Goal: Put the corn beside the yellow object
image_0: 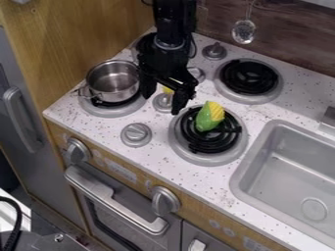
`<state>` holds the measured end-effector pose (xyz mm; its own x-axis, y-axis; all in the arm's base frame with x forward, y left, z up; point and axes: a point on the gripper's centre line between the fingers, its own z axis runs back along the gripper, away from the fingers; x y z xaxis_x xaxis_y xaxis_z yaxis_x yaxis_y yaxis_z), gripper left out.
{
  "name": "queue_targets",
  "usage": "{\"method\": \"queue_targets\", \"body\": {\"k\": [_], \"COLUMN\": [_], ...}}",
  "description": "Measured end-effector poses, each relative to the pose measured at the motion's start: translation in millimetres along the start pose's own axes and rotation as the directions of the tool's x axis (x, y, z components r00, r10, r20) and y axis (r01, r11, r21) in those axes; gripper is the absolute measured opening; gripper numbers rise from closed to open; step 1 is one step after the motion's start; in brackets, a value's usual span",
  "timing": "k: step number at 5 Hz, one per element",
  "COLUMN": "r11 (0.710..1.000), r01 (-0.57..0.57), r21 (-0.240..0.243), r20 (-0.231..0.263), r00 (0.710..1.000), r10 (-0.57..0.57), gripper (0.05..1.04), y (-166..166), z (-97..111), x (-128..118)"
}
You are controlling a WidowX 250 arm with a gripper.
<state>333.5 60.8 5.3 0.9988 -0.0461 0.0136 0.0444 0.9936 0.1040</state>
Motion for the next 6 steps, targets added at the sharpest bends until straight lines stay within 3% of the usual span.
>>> {"method": "queue_targets", "body": {"k": [1,2,4,5,6], "r11": [1.000,0.999,0.991,0.985,0.992], "r01": [-0.001,-0.013,-0.016,-0.029,0.004], "r21": [-0.014,-0.044,-0.130,-0.168,-0.129], "r20": [-0.043,-0.055,-0.003,0.001,-0.006], "r00": [0.999,0.998,1.000,1.000,1.000], "r10": [0.000,0.010,0.016,0.030,-0.004], "gripper": [1.000,1.000,1.000,1.000,0.999], "y": [-4,-14,-40,-45,-45], "z": [-13,-17,-24,-27,-43], "x": [-7,-8,14,29,46]}}
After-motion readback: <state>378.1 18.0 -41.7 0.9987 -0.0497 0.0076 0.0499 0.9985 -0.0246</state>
